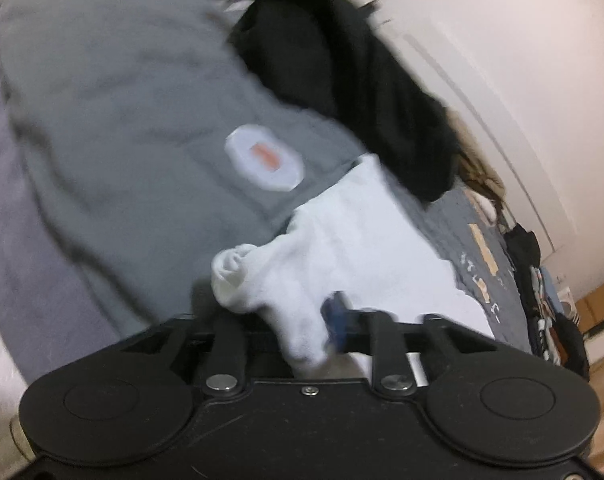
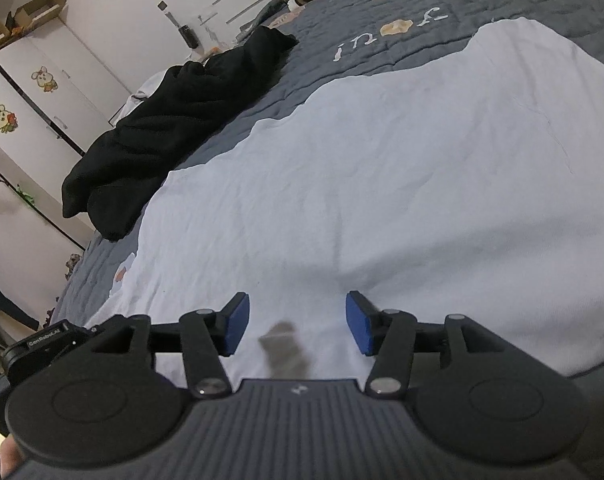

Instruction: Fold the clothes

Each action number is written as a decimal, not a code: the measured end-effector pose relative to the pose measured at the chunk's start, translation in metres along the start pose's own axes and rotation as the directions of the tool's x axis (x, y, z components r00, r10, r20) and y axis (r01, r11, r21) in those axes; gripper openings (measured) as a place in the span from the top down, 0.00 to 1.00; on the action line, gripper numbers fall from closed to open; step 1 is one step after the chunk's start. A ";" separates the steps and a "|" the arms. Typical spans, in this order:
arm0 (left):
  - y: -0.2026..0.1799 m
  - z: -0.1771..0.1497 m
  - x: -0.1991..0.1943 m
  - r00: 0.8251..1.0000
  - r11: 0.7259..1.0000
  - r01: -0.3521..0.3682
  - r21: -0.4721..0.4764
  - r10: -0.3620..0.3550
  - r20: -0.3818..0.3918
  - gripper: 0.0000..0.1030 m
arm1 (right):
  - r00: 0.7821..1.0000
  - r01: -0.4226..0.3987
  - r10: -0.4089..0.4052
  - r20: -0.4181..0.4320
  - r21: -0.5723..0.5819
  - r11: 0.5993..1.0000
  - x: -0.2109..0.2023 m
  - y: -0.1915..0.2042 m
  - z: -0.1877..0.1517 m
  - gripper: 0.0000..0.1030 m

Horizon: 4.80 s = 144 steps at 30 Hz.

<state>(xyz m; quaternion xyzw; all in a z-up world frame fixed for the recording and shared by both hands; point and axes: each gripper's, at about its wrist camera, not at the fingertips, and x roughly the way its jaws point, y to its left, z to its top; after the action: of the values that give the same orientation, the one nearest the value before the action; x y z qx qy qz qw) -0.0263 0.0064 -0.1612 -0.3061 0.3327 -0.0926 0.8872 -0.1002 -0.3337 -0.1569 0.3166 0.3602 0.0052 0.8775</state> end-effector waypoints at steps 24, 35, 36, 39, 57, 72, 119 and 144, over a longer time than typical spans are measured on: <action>-0.190 -0.150 0.018 0.930 0.467 0.362 0.807 -0.126 -0.344 0.67 | 0.991 -0.061 0.020 0.133 0.309 0.949 -0.096 -0.073 0.016 0.48; -0.170 -0.086 -0.050 0.895 0.620 0.446 0.646 -0.325 -0.306 0.41 | 0.987 -0.143 0.117 0.108 0.280 0.949 -0.097 -0.063 -0.002 0.48; -0.164 -0.079 -0.050 0.901 0.658 0.433 0.616 -0.329 -0.282 0.41 | 0.988 -0.142 0.119 0.102 0.270 0.952 -0.095 -0.059 -0.005 0.48; -0.152 -0.066 -0.043 0.914 0.724 0.405 0.558 -0.319 -0.250 0.41 | 0.992 -0.124 0.110 0.068 0.252 0.960 -0.083 -0.050 -0.014 0.48; -0.127 -0.043 -0.042 0.937 0.724 0.349 0.596 -0.269 -0.222 0.32 | 0.987 -0.143 0.121 0.104 0.241 0.960 -0.031 -0.029 -0.009 0.57; -0.148 -0.106 -0.046 0.963 0.325 0.263 0.909 -0.153 -0.223 0.32 | 0.963 -0.191 0.121 0.240 0.294 0.937 -0.059 -0.037 0.003 0.87; -0.184 -0.266 0.003 0.970 -0.414 -0.173 0.894 -0.231 0.081 0.84 | 0.915 0.080 -0.236 0.329 0.423 0.902 -0.142 -0.173 0.003 0.88; -0.116 -0.202 -0.060 0.997 -0.515 -0.045 0.856 0.025 0.068 0.83 | 0.989 0.147 -0.149 0.009 0.104 0.984 -0.094 -0.071 -0.035 0.86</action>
<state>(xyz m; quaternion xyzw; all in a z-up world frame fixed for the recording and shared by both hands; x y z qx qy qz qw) -0.1987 -0.1606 -0.1787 0.6324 0.0891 -0.3012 0.7081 -0.2074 -0.3935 -0.1570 0.3337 0.3753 -0.0813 0.8609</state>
